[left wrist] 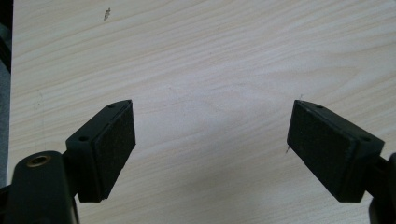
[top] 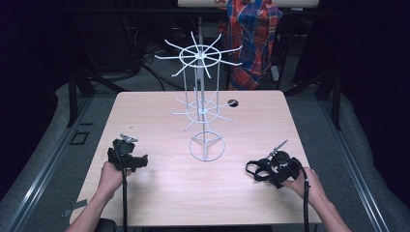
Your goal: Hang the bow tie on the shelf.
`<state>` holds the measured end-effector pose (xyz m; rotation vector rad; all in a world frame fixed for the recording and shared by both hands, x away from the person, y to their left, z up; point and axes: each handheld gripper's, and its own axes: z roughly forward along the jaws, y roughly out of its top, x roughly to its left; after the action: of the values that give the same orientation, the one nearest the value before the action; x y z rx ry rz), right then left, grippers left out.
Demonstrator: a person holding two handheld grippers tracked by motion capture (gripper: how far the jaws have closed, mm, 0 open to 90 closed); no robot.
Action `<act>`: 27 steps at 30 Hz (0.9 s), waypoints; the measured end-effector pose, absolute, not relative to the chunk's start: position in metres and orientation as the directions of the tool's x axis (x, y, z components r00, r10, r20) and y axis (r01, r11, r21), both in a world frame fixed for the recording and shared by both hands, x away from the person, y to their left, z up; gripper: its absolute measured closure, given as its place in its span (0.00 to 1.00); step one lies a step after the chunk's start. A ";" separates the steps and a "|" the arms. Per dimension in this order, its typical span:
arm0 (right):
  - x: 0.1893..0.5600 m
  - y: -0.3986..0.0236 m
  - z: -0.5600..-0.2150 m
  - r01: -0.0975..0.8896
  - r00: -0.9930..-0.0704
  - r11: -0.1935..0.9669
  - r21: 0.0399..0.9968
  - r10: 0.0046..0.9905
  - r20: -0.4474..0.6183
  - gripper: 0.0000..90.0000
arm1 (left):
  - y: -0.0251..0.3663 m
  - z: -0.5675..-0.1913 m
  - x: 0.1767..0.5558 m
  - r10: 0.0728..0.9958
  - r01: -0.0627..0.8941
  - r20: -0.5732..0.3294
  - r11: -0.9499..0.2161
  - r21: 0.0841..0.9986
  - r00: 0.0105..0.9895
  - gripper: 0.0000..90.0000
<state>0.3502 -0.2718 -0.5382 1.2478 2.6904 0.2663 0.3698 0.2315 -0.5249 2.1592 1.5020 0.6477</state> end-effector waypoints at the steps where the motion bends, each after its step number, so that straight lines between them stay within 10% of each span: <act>1: 0.350 -0.272 -0.539 0.738 -0.638 0.636 0.226 0.766 -0.074 0.52 | 0.231 -0.525 0.370 0.943 0.743 0.131 -0.321 0.587 0.305 0.17; 17: 0.349 -0.268 -0.540 0.743 -0.626 0.637 0.207 0.770 -0.123 0.84 | 0.231 -0.525 0.370 0.943 0.741 0.130 -0.322 0.590 0.306 0.17; 27: 0.349 -0.270 -0.538 0.755 -0.612 0.615 0.227 0.785 -0.090 0.88 | 0.231 -0.525 0.370 0.942 0.740 0.133 -0.324 0.589 0.307 0.17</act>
<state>0.3485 -0.2697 -0.5381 1.2806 2.6571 0.2477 0.3698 0.2311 -0.5246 2.1602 1.4967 0.6504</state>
